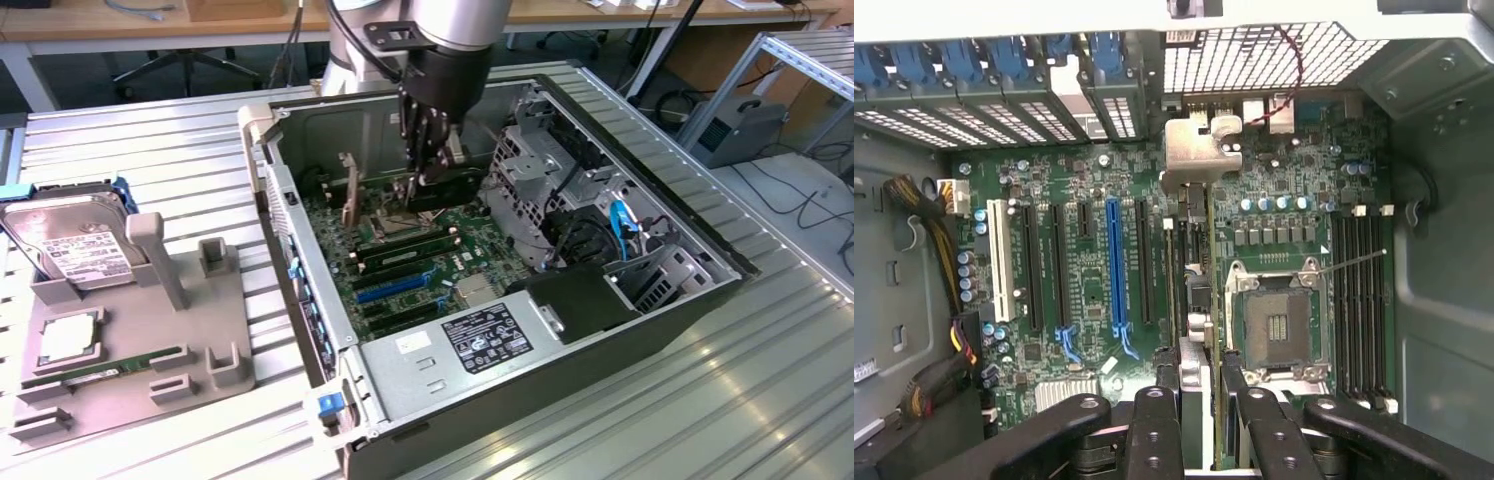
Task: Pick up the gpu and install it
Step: 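Insert the gpu into the slot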
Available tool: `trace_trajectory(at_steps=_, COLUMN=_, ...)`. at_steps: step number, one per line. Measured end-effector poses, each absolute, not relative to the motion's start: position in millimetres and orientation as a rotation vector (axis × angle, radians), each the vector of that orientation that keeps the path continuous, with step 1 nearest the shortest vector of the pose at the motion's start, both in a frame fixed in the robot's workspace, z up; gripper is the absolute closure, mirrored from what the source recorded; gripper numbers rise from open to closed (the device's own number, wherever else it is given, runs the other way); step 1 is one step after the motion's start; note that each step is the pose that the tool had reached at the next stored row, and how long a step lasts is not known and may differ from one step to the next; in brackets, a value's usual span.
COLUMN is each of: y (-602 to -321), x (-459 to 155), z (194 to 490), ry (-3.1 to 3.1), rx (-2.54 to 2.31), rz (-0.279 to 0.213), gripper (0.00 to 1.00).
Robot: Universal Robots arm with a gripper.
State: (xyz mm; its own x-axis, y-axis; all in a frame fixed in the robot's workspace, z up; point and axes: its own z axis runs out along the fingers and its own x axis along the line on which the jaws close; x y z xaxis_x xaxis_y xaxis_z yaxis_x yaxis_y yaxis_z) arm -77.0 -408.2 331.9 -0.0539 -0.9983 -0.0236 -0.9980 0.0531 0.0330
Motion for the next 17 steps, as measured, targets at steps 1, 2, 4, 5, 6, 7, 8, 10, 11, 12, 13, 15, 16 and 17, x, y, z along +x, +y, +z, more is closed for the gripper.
trace_trajectory(at_steps=1, y=-408, x=-78, z=332, ry=-2.276, rx=2.157, rz=-0.063, gripper=0.73)
trace_trajectory(at_steps=2, y=-408, x=-79, z=332, ry=-2.276, rx=2.157, rz=-0.063, gripper=0.73)
trace_trajectory(at_steps=4, y=-409, x=-79, z=331, ry=-2.275, rx=2.157, rz=-0.063, gripper=0.73)
trace_trajectory(at_steps=5, y=-409, x=-79, z=331, ry=-2.275, rx=2.157, rz=-0.063, gripper=0.73)
trace_trajectory(at_steps=6, y=-410, x=-79, z=331, ry=-2.276, rx=2.157, rz=-0.063, gripper=0.73)
trace_trajectory(at_steps=7, y=-410, x=-80, z=331, ry=-2.276, rx=2.157, rz=-0.063, gripper=0.73)
trace_trajectory(at_steps=8, y=-411, x=-80, z=331, ry=-2.276, rx=2.157, rz=-0.063, gripper=0.73)
trace_trajectory(at_steps=10, y=-413, x=-80, z=331, ry=-2.276, rx=2.157, rz=-0.063, gripper=0.73)
trace_trajectory(at_steps=11, y=-414, x=-80, z=331, ry=-2.276, rx=2.157, rz=-0.063, gripper=0.73)
trace_trajectory(at_steps=12, y=-415, x=-80, z=331, ry=-2.276, rx=2.157, rz=-0.063, gripper=0.73)
trace_trajectory(at_steps=13, y=-416, x=-80, z=331, ry=-2.276, rx=2.157, rz=-0.063, gripper=0.73)
trace_trajectory(at_steps=15, y=-419, x=-80, z=331, ry=-2.276, rx=2.157, rz=-0.063, gripper=0.73)
trace_trajectory(at_steps=16, y=-420, x=-80, z=331, ry=-2.276, rx=2.157, rz=-0.063, gripper=0.73)
trace_trajectory(at_steps=17, y=-421, x=-80, z=331, ry=-2.276, rx=2.157, rz=-0.063, gripper=0.73)
